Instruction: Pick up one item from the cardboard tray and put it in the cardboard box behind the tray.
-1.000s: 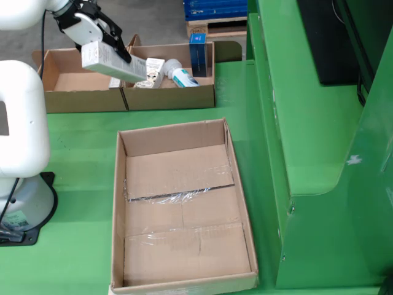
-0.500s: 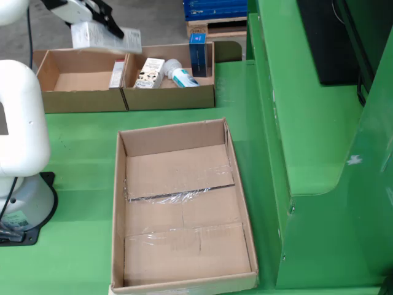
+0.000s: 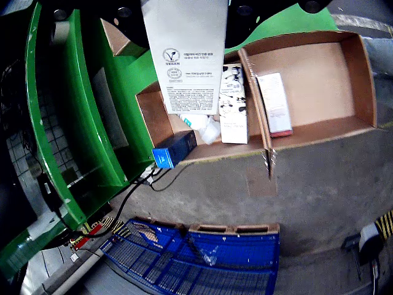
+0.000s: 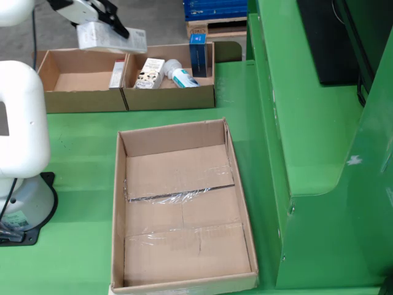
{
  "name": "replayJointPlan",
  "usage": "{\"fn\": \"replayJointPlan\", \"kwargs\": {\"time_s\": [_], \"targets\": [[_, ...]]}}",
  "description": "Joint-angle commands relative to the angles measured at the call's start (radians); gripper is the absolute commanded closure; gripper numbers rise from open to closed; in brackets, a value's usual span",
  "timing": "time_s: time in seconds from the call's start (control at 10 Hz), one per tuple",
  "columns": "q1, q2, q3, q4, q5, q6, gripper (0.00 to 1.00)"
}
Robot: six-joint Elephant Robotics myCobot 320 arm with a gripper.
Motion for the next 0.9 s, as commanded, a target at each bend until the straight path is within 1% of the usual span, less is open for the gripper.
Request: {"fn": "replayJointPlan", "kwargs": {"time_s": [0.0, 0.1, 0.2, 0.3, 0.4, 0.5, 0.6, 0.7, 0.8], "targets": [[-0.063, -0.193, 0.023, 0.508, -0.052, -0.183, 1.00], [-0.066, -0.341, 0.023, 0.835, -0.139, -0.303, 1.00], [-0.067, -0.512, 0.023, 1.090, -0.158, -0.282, 1.00], [-0.102, -0.656, 0.023, 1.090, -0.158, -0.330, 1.00], [-0.102, -0.656, 0.023, 1.090, -0.158, -0.356, 1.00], [-0.121, -0.739, 0.023, 1.090, -0.157, -0.309, 1.00], [-0.121, -0.739, 0.023, 1.090, -0.157, -0.351, 1.00], [-0.121, -0.739, 0.023, 1.090, -0.158, -0.351, 1.00], [-0.121, -0.739, 0.023, 1.090, -0.157, -0.325, 1.00]]}}
